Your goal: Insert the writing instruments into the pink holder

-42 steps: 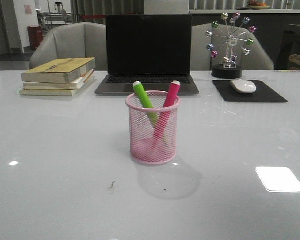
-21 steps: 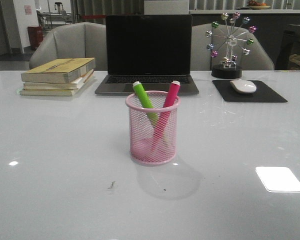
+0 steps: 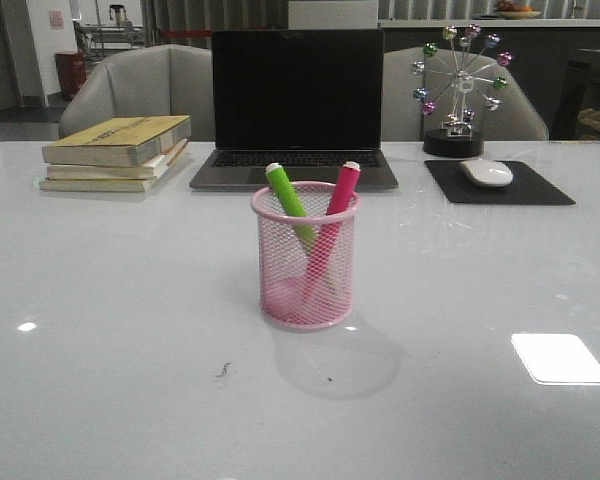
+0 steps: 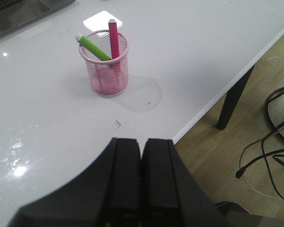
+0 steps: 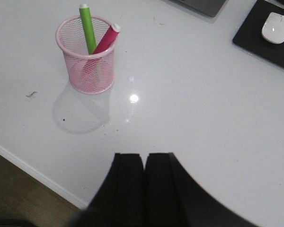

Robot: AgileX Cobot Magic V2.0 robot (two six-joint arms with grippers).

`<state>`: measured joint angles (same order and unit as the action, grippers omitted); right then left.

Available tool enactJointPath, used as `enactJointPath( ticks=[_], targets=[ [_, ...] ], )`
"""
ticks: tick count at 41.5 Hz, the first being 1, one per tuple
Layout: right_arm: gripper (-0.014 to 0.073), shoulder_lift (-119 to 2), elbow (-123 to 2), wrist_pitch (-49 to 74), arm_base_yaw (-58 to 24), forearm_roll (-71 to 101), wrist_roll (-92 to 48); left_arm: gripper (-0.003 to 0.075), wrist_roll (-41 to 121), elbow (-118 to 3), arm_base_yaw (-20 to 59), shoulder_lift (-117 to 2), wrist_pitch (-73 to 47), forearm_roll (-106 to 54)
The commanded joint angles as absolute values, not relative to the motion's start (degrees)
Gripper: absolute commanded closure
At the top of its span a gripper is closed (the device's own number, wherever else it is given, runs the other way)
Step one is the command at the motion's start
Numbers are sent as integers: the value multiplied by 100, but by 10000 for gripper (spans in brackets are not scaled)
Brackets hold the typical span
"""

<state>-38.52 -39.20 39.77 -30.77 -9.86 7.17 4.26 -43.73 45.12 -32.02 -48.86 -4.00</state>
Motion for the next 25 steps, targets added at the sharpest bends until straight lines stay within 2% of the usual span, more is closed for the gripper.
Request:
enactJointPath(
  ticks=[1,17,22,25],
  targets=[
    [538,-3818,-4078,3634,-3072,-1037,717,622,387,-4518,4498,-3211,-4452,-430],
    [538,-3818,-4078,3634,-3072,-1037,717,622,387,-4458,4480,-3116,-4367,-444],
    [538,-3818,-4078,3638,-3072,-1037,717,622,440,-4162,3909,-2851,-4051,-118],
    [538,-3818,-4078,3638,-3072,-1037,717,622,440,-3734,3366,-2608,-3429,116]
  ],
)
